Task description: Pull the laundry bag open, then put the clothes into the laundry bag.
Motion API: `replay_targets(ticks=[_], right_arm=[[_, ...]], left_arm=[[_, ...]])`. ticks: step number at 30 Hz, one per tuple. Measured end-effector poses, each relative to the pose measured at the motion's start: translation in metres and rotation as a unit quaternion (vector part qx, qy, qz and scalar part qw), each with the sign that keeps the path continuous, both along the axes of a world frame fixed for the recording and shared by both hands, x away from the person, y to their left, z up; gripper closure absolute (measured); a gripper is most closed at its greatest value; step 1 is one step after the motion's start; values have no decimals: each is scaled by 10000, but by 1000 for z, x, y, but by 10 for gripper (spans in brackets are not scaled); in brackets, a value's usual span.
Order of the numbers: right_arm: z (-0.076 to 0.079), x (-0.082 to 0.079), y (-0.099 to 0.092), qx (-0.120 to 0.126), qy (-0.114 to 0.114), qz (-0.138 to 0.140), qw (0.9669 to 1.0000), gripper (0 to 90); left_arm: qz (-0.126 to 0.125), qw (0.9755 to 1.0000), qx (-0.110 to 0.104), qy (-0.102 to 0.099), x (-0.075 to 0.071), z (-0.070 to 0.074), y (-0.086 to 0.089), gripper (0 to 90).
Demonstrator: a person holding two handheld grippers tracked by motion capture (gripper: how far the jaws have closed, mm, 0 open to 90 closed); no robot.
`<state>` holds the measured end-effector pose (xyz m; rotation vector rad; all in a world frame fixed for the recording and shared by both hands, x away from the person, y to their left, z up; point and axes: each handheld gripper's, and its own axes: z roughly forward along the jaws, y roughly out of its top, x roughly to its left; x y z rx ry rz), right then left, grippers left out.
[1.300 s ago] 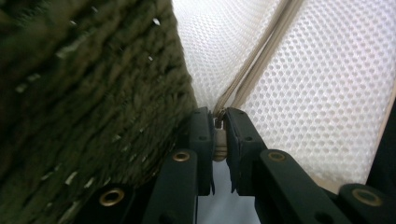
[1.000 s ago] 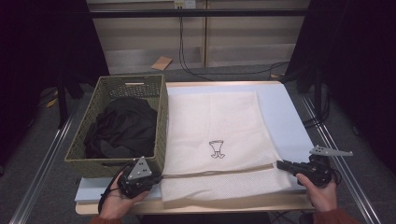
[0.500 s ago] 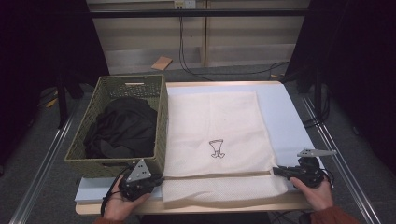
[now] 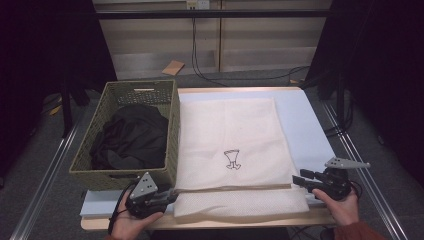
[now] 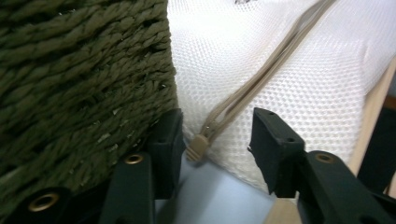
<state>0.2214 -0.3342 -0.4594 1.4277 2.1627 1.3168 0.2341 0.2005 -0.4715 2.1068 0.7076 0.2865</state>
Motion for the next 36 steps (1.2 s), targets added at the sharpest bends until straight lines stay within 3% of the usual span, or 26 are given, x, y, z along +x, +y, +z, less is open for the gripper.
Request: replay_targets(ticks=[5, 8, 10, 12, 18, 21, 24, 27, 31, 36], right_arm=[[7, 0, 11, 11, -121, 302, 9995, 447], [7, 5, 19, -23, -93, 472, 9988, 445], [7, 8, 24, 56, -33, 619, 9981, 478], [8, 11, 30, 33, -74, 685, 9976, 470], [11, 21, 49, 157, -118, 1046, 9943, 482], [9, 29, 64, 34, -72, 1349, 9908, 462], [9, 35, 82, -21, -18, 1666, 9860, 453], [9, 42, 101, -92, -4, 1837, 9829, 447], [6, 50, 125, -171, 79, 2060, 9784, 453], [-1, 62, 159, -498, 163, 2482, 9673, 437]], left_arm=[[87, 9995, -251, -147, -11, 4, 3, 452], [151, 9994, -265, -157, -12, 5, 6, 360], [175, 9992, -312, -160, -13, 5, 6, 346], [227, 9993, -222, -218, -15, 6, 6, 303], [334, 9986, -271, -299, -21, 8, 7, 271], [401, 9980, -295, -387, -25, 10, 3, 269], [282, 9984, -263, -425, -29, 10, -4, 269], [198, 9989, -163, -398, -27, 9, -8, 269], [165, 9989, -202, -389, -25, 8, -7, 268], [256, 9989, -157, -357, -23, 7, -5, 258]])
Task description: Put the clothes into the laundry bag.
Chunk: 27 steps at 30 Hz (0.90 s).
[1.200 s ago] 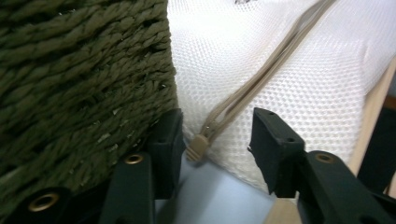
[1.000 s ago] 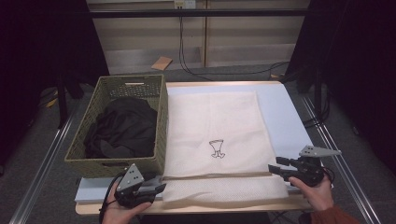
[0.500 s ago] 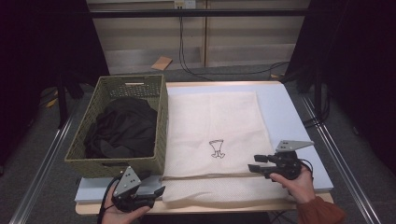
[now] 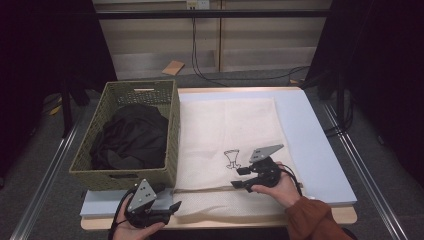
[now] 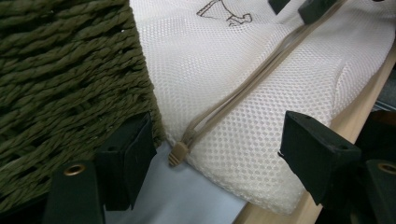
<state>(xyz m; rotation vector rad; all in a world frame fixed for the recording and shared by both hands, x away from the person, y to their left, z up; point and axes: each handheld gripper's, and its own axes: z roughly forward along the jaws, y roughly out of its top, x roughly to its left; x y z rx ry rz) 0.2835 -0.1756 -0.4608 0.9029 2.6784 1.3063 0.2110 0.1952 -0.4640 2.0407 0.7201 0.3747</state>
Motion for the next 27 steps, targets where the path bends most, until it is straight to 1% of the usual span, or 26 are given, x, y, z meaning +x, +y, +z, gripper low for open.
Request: replay_targets(ticks=[1, 2, 3, 5, 6, 7, 8, 9, 11, 12, 14, 15, 16, 19, 21, 22, 25, 26, 27], right_arm=[[-3, 3, 6, -60, -20, 92, 9999, 436], [-4, 4, 9, -94, -37, 115, 9999, 428], [-6, 7, 12, -123, -45, 156, 9998, 403], [-10, 11, 16, -210, -58, 147, 9997, 368], [-12, 12, 16, -196, -81, 161, 9996, 367], [-14, 13, 17, -171, -150, 88, 9997, 349], [-16, 13, 18, -261, -175, 59, 9995, 319], [-19, 13, 20, -360, -175, 178, 9990, 295], [-22, 9, 21, -447, -313, 208, 9983, 290], [-22, 8, 22, -459, -372, 212, 9980, 285], [-23, 7, 22, -490, -441, 208, 9976, 291], [-23, 7, 22, -498, -467, 208, 9974, 295], [-24, 6, 22, -521, -503, 243, 9971, 295], [-24, 3, 24, -632, -667, 268, 9954, 301], [-24, 3, 23, -646, -667, 243, 9954, 338], [-24, 5, 22, -638, -709, 277, 9951, 370], [-24, 8, 17, -552, -705, 231, 9957, 480], [-24, 8, 16, -553, -693, 165, 9959, 512], [-24, 10, 15, -512, -681, 177, 9962, 541]], left_arm=[[-2, 10000, -7, -4, 0, 0, 1, 253], [30, 10000, -26, 1, 0, 0, 1, 252], [30, 10000, -1, -28, 0, 0, 1, 252], [42, 10000, 30, -34, -1, 1, 1, 252], [41, 10000, 31, -32, -1, 1, 1, 252], [49, 10000, 58, -52, -1, 1, 1, 252], [58, 10000, 4, -59, -2, 1, 0, 252], [66, 10000, -19, -44, -3, 1, 0, 251], [30, 10000, 55, -52, -2, 1, 1, 248], [30, 10000, 13, -15, -2, 1, 1, 246], [3, 10000, 4, -24, -1, 1, 2, 243], [33, 10000, 34, -27, -2, 2, 3, 243], [23, 10000, -27, -13, -2, 1, 3, 242], [32, 10000, 11, -19, -1, 1, 3, 239], [29, 10000, 9, -21, -1, 1, 3, 239], [44, 10000, 29, -19, -1, 1, 3, 239], [50, 10000, -8, -18, -1, 1, 3, 239], [51, 10000, 19, -13, -1, 1, 3, 239], [43, 10000, -6, -5, -1, 1, 3, 238]])
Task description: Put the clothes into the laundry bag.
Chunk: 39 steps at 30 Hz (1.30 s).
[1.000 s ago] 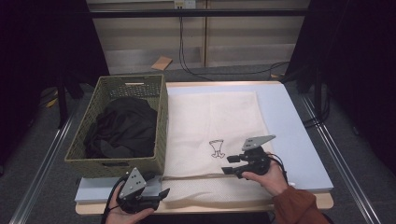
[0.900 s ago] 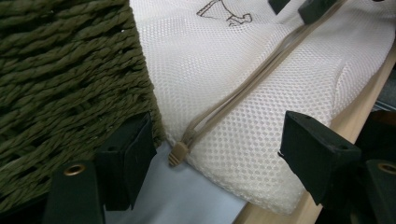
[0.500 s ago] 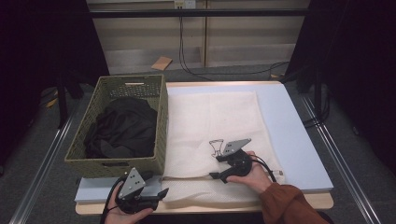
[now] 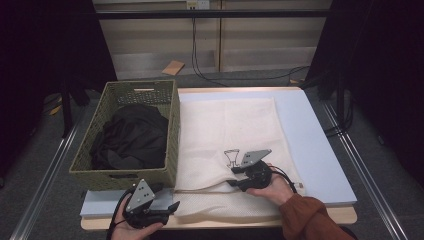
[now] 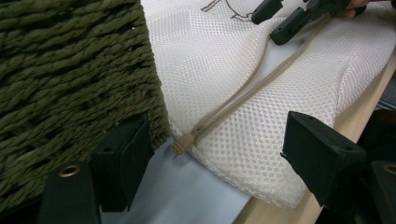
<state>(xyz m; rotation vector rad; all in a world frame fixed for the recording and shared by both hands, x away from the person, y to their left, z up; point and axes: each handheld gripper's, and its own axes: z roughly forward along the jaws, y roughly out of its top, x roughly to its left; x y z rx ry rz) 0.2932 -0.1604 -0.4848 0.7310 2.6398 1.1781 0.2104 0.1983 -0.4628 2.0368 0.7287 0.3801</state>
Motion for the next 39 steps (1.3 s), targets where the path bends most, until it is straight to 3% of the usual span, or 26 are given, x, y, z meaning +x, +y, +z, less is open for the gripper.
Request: replay_targets(ticks=[8, 23, 25, 30, 34, 37, 39], right_arm=[[2, 6, -2, -76, 20, -59, 10000, 715], [2, 11, -1, -42, 80, -231, 9997, 858], [2, 14, -3, 56, 315, -317, 9990, 865], [4, 14, -2, 39, 377, -437, 9983, 867], [6, 14, -4, 129, 444, -463, 9979, 866], [8, 13, -5, 203, 436, -517, 9975, 866], [11, 13, -6, 276, 434, -537, 9972, 867]], left_arm=[[11, 10000, -2, 31, 1, 0, 2, 233], [18, 10000, -29, -16, 0, 1, 1, 223], [4, 10000, -25, -31, -1, 1, 1, 223], [18, 10000, -55, -9, -1, 1, 1, 224], [79, 9998, -151, -38, -1, 2, 3, 221], [161, 9998, -33, -99, -2, 3, 3, 219], [126, 9998, -112, -99, -1, 3, 4, 219]])
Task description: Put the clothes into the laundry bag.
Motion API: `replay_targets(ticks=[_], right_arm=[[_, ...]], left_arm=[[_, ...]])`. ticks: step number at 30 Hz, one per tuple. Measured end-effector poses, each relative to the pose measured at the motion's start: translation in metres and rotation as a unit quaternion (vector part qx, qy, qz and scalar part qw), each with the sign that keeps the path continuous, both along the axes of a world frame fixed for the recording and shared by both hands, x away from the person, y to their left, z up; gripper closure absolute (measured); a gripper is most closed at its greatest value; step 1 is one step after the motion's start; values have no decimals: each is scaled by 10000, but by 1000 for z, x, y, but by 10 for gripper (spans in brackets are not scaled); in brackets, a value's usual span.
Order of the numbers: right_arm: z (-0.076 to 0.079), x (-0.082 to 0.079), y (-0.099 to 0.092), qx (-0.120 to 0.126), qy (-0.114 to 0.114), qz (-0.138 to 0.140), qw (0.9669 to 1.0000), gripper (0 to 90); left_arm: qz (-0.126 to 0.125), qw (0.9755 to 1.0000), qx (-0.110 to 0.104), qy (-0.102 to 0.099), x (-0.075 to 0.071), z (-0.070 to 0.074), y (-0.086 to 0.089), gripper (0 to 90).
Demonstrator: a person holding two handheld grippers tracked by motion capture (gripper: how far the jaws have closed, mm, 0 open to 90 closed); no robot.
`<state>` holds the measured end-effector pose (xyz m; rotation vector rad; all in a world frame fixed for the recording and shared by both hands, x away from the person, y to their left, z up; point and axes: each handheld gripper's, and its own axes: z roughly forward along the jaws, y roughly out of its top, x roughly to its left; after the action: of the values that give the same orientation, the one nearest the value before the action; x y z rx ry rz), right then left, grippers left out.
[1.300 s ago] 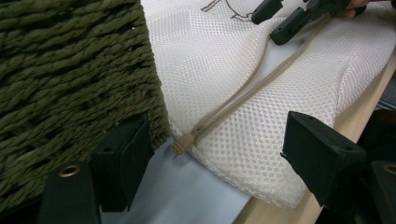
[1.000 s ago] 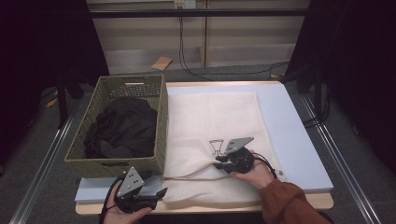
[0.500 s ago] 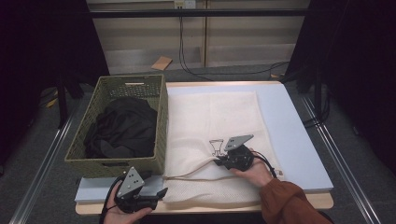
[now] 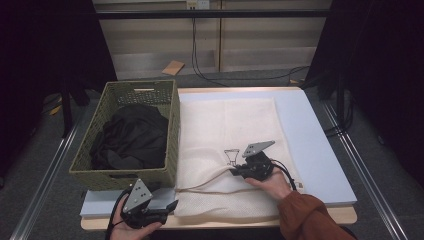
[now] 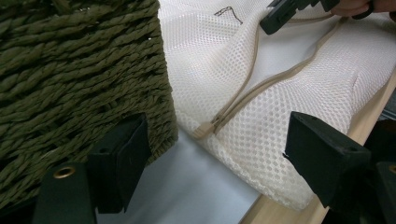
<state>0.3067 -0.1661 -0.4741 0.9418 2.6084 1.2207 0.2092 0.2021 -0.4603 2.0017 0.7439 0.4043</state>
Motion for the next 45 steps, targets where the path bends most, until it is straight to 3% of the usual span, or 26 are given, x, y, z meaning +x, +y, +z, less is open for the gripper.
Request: replay_targets(ticks=[5, 16, 27, 41, 45], right_arm=[[6, 2, -5, 302, 41, -71, 9995, 870], [21, 3, -4, 421, 28, -156, 9990, 870], [42, 14, -4, 575, -71, -74, 9983, 870], [61, 19, -5, 831, -327, -86, 9960, 872], [68, 21, -5, 903, -392, -88, 9951, 872]], left_arm=[[-95, 10000, 23, 4, -1, -1, -2, 240], [-144, 9999, -30, -38, -2, 1, 0, 251], [-125, 9999, -27, -12, -1, 0, 0, 248], [8, 10000, -7, -82, -2, 2, 0, 218], [-5, 9999, -88, -120, -2, 3, 1, 217]])
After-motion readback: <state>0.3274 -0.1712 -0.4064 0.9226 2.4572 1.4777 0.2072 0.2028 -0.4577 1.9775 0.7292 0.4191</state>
